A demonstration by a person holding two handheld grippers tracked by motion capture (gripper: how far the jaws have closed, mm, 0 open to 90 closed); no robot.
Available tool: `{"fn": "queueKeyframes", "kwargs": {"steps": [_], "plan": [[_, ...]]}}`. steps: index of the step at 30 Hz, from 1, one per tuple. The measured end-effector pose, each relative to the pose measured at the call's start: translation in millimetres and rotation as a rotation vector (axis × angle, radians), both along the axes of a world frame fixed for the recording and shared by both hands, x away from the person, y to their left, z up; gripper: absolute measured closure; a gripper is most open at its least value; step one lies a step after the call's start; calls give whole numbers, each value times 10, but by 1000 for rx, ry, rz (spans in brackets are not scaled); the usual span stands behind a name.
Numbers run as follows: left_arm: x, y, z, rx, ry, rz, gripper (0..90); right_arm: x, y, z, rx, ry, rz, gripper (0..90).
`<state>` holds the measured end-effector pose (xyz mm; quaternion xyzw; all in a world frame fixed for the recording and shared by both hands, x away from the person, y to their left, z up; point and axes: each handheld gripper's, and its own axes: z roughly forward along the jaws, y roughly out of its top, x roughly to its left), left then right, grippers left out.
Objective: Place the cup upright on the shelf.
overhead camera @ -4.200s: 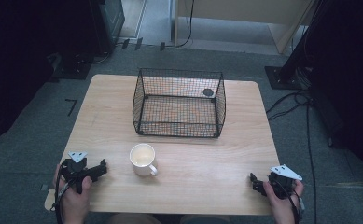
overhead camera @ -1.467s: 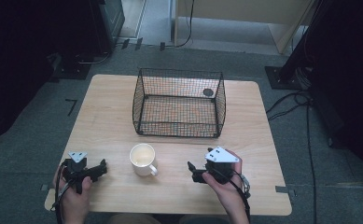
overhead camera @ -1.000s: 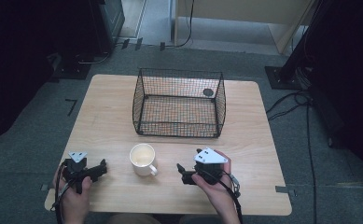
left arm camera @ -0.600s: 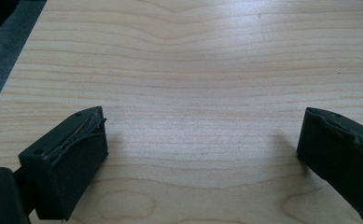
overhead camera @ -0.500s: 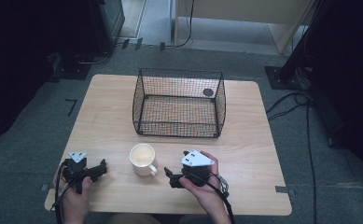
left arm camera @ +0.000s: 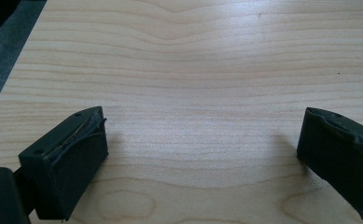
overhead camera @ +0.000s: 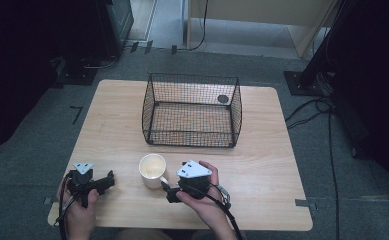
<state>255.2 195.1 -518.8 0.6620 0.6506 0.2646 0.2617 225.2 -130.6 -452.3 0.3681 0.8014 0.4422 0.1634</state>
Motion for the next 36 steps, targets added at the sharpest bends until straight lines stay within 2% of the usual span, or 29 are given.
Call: {"fn": "queueKeyframes", "kwargs": {"steps": [10,21,28,32,36], "plan": [[0,-1,-1,-2,-1,1,18,87,272,19,-11,-15,24,61],[0,-1,-1,-2,-1,1,18,254,544,-93,-54,16,45,44],[0,-1,0,-2,0,1,18,318,619,-168,-63,36,42,38],[0,-1,-1,-2,0,1,18,368,659,-202,-94,39,22,49],[0,-1,0,-2,0,1,18,387,679,-233,-86,51,17,56]]}}
